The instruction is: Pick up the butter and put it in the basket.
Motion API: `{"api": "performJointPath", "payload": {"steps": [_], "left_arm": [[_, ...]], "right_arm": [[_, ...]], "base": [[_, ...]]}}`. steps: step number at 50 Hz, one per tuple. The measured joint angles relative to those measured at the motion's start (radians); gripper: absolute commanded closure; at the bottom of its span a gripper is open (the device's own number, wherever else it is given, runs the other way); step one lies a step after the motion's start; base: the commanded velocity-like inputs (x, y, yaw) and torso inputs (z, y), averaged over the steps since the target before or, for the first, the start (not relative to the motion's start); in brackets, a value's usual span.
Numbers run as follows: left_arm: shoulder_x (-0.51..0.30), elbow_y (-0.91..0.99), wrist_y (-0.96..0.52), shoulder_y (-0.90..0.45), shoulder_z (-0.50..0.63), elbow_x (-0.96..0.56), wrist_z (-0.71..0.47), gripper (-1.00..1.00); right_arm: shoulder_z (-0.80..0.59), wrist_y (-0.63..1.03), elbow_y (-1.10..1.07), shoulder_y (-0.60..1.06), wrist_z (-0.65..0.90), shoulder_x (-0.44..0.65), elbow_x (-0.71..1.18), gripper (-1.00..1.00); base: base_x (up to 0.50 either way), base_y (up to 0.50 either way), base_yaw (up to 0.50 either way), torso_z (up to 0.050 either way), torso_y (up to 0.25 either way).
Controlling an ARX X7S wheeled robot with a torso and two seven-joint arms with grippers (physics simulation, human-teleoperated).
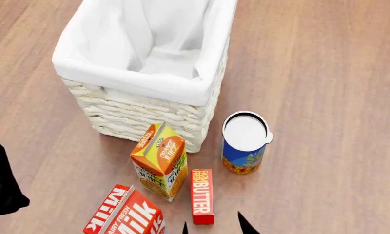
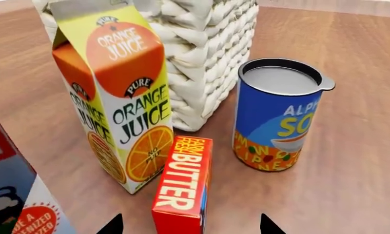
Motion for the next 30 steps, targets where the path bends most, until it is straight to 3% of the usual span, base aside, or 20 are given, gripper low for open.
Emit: {"api": "performJointPath", "payload": {"steps": [30], "left_arm": [[-0.016, 0.051, -0.018, 0.016, -0.019, -0.042, -0.027, -1.0]], "right_arm": [[-0.018, 0.054, 0.065, 0.099, -0.012, -0.004, 0.018, -1.0]], "base": [[0.0, 0.0, 0.0, 0.0, 0.0]]}}
